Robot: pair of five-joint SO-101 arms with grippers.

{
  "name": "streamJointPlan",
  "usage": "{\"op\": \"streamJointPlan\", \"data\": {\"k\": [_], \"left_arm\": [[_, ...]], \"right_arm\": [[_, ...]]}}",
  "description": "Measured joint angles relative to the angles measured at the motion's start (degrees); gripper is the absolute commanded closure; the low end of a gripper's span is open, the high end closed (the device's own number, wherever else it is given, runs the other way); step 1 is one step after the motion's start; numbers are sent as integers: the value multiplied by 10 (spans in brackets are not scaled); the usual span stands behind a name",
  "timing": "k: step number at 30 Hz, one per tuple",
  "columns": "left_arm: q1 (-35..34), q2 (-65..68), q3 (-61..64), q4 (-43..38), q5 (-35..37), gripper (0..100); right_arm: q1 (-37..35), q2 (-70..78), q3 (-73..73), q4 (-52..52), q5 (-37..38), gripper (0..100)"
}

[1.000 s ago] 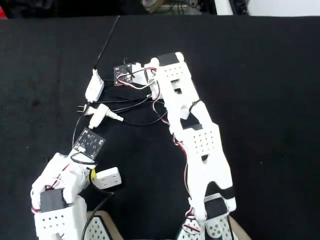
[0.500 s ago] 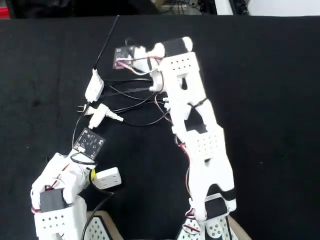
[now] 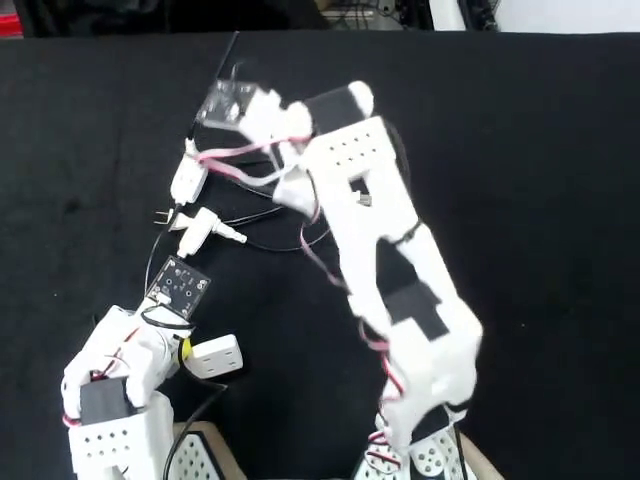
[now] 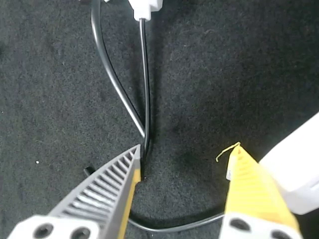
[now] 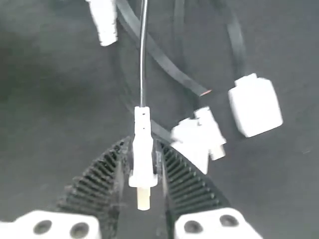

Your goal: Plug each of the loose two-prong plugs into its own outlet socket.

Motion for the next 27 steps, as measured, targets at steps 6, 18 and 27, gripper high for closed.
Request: {"op": "streamJointPlan", "data": {"k": [6,18,27], "left_arm": [[0,0,0,0,0,722],[0,0,0,0,0,722],[0,-1,0,0,1,722]], "right_arm": [[-43,-91,245,-62,-15,987],[-55,-46,488,-227,-21,986],[-60,128,336,-149,10,985]]}}
